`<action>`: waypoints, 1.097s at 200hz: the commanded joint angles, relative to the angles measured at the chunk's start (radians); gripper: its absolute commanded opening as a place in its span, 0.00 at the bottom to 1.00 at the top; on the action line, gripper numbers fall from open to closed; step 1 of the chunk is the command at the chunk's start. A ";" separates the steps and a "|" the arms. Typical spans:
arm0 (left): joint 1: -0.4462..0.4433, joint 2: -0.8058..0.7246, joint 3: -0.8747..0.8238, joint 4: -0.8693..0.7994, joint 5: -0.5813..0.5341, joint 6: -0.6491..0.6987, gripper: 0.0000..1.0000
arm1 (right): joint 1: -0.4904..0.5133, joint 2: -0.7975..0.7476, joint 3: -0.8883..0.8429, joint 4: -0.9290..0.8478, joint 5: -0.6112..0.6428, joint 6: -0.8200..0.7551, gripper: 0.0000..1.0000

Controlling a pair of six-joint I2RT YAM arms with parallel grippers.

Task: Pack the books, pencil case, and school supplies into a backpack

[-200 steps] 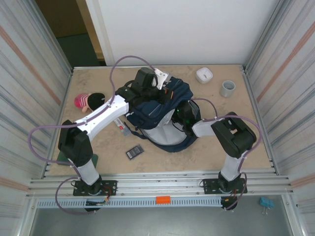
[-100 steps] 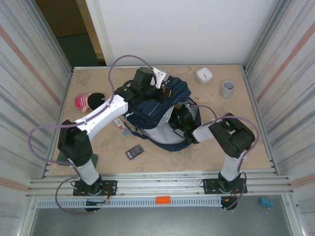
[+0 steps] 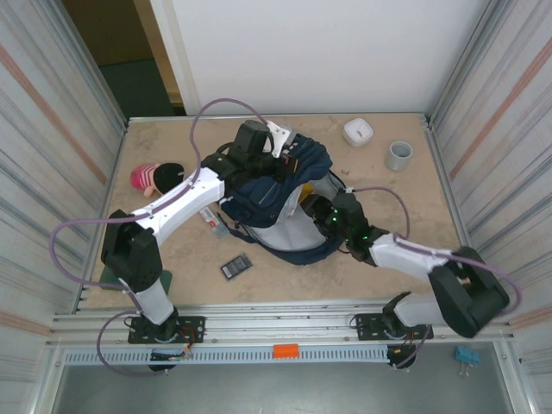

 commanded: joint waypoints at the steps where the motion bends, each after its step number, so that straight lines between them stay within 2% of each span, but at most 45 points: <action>1: 0.018 -0.060 -0.025 0.064 -0.036 0.035 0.00 | -0.042 -0.173 0.001 -0.211 -0.056 -0.158 0.64; 18: 0.009 -0.056 -0.045 0.063 -0.024 0.045 0.00 | -0.086 -0.302 0.046 -0.338 -0.130 -0.256 0.63; 38: -0.012 -0.048 -0.066 0.061 -0.018 0.059 0.00 | -0.108 -0.406 0.117 -0.514 -0.120 -0.389 0.62; 51: -0.018 -0.048 -0.083 0.062 0.004 0.048 0.01 | -0.112 -0.449 0.142 -0.563 -0.122 -0.482 0.61; 61: -0.018 -0.055 -0.096 0.065 0.020 0.028 0.12 | -0.112 -0.462 0.161 -0.582 -0.141 -0.562 0.61; 83: -0.017 -0.095 -0.129 0.066 0.043 -0.003 0.54 | -0.103 -0.433 0.240 -0.647 -0.221 -0.767 0.62; 101: -0.008 -0.145 -0.171 0.064 0.037 -0.035 0.64 | -0.059 -0.366 0.321 -0.736 -0.205 -0.916 0.62; 134: 0.031 -0.253 -0.276 0.039 -0.006 -0.099 0.66 | 0.059 -0.165 0.440 -0.853 -0.098 -1.122 0.66; 152: 0.061 -0.315 -0.348 0.027 -0.038 -0.138 0.67 | 0.121 -0.058 0.475 -0.877 -0.043 -1.207 0.75; 181: 0.125 -0.413 -0.473 0.045 -0.020 -0.204 0.67 | 0.205 0.085 0.507 -0.920 -0.025 -1.341 0.81; 197: 0.144 -0.455 -0.527 0.043 -0.035 -0.229 0.67 | 0.240 0.150 0.517 -0.933 -0.008 -1.379 0.82; 219: 0.170 -0.495 -0.595 0.044 -0.036 -0.276 0.67 | 0.280 0.232 0.521 -0.949 -0.024 -1.430 0.88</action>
